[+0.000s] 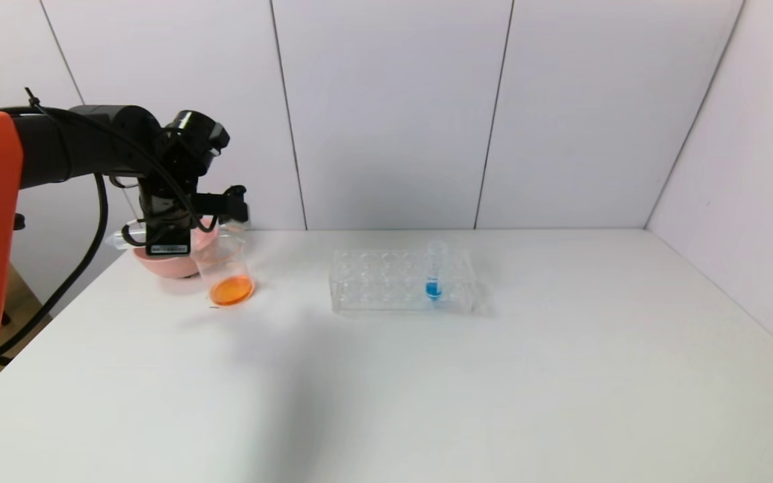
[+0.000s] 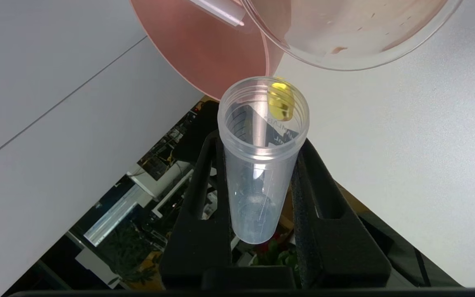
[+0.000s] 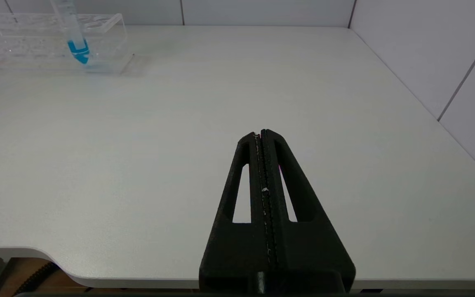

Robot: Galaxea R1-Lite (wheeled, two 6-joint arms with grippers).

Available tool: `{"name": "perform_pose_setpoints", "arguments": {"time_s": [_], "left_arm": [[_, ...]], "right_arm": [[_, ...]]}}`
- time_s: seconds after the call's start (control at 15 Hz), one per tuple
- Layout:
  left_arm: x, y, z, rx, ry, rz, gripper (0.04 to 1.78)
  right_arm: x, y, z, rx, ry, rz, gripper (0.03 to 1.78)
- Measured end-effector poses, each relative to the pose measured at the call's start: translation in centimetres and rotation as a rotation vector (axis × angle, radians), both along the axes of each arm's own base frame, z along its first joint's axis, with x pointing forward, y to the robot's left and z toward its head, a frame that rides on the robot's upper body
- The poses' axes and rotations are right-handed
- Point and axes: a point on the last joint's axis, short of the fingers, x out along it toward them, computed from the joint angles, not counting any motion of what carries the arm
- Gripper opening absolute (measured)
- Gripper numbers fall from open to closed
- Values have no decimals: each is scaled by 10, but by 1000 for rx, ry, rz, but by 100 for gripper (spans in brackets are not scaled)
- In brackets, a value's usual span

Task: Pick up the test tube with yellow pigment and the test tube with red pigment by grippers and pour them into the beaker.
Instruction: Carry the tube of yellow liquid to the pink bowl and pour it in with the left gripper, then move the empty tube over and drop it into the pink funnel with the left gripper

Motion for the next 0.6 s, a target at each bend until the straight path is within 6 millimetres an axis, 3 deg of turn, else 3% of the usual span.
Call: {"name": "perform_pose_setpoints", "arguments": {"time_s": [0.6], "left_arm": [[1,-1,1,-14,-19,6,44]], "right_arm": [[0,0,0,0,0,0,11]]}}
